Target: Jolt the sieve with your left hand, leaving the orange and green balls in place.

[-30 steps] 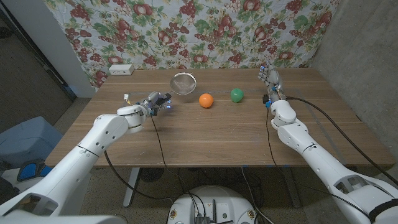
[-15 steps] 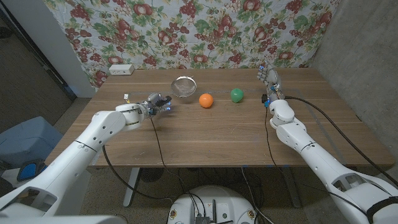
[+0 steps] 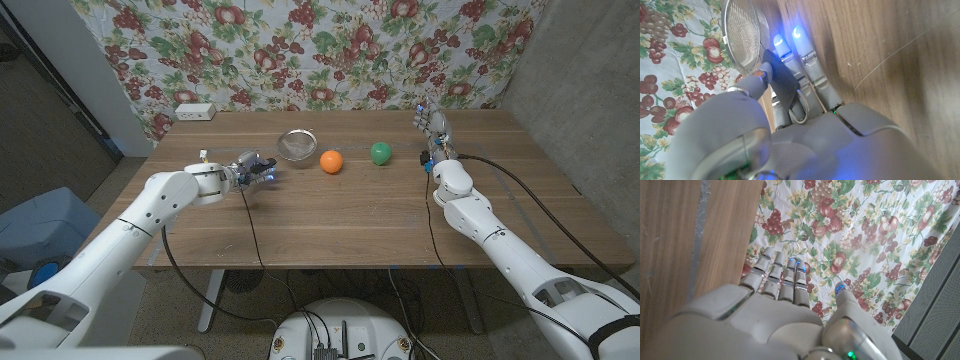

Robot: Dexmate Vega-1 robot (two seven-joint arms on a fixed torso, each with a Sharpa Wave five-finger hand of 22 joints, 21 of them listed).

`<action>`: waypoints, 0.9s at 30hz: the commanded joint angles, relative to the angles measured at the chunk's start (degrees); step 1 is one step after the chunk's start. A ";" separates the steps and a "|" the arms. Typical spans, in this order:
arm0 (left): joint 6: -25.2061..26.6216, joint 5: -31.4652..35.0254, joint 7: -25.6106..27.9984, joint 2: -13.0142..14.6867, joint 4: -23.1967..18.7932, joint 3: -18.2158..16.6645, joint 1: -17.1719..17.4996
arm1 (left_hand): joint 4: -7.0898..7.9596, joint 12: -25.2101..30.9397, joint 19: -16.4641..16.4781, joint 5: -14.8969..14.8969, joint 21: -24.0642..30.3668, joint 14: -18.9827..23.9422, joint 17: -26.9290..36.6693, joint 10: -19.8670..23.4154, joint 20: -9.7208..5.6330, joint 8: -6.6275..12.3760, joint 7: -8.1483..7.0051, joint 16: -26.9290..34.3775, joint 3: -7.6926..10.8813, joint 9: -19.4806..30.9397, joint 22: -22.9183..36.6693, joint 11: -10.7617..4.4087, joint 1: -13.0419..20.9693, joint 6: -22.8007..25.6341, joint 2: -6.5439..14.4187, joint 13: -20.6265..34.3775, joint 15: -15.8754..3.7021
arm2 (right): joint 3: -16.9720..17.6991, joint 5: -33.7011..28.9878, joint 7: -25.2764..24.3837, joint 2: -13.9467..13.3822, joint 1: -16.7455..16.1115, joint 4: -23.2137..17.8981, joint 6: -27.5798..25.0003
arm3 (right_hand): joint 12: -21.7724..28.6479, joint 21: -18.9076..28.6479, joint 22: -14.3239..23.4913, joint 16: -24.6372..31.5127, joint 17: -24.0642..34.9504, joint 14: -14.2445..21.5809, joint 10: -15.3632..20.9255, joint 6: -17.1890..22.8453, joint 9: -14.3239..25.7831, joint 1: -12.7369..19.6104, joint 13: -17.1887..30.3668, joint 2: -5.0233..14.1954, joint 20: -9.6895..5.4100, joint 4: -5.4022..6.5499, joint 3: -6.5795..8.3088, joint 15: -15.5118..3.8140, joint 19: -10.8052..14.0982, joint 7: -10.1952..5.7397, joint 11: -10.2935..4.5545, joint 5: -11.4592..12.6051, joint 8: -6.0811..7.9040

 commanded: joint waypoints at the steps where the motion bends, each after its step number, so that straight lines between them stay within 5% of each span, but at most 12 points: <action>1: 1.13 -0.95 1.16 0.88 -0.27 0.71 -0.69 | 0.18 -0.70 0.61 0.27 0.20 -0.26 -0.10 -0.72 0.06 -0.33 7.05 -0.17 -1.34 -0.31 -0.05 -0.83 -1.81 4.46 -3.48 0.08 -0.07 | 0.12 -0.02 -0.03 -0.14 -0.23 -0.20 0.39 | 0.44 0.35 0.18 -0.16 0.32 0.29 0.13 0.12 0.14 -0.28 0.00 0.23 -0.20 -0.07 0.34 0.17 -0.22 0.45 -0.02 0.07 -0.22; 16: 0.65 1.10 3.36 1.59 -2.37 1.75 -0.43 | 0.42 -2.00 -4.65 0.42 -3.02 -10.71 0.80 -14.92 1.63 -0.64 7.58 -2.37 -6.15 -2.44 -0.26 2.14 -3.32 -7.86 -8.60 0.19 1.83 | 0.29 -0.02 -0.04 -0.27 -0.62 -0.75 0.70 | 0.44 0.34 0.19 -0.21 0.36 0.28 0.12 0.04 0.14 -0.47 -0.01 0.20 -0.08 -0.02 0.35 0.23 -0.27 0.45 0.11 0.03 -0.25; 21: -0.80 3.50 2.54 1.96 -2.95 2.70 -0.21 | 0.97 -1.50 -13.73 0.67 -8.25 -24.66 1.01 -26.08 4.38 -0.19 7.79 -3.12 -10.97 -4.26 -0.14 4.74 -0.71 -18.20 -9.38 0.10 6.82 | 0.42 0.28 0.64 -0.35 -0.67 -0.52 1.24 | 0.42 0.33 0.19 -0.21 0.39 0.31 0.06 0.04 0.15 -0.62 -0.01 0.19 -0.06 0.06 0.32 0.44 -0.31 0.48 0.33 -0.01 -0.25; 27: -2.54 7.02 2.89 2.06 -4.08 3.71 0.20 | 1.20 -1.70 -21.86 0.67 -13.13 -34.88 0.41 -34.85 6.31 -0.28 6.79 -3.79 -15.26 -4.90 -0.17 6.08 0.35 -26.02 -9.62 0.02 9.59 | 0.57 0.33 0.63 -0.48 -0.78 -0.58 1.32 | 0.39 0.31 0.20 -0.26 0.41 0.25 0.00 -0.06 0.15 -0.80 -0.01 0.18 -0.02 0.16 0.28 0.48 -0.39 0.59 0.30 -0.05 -0.29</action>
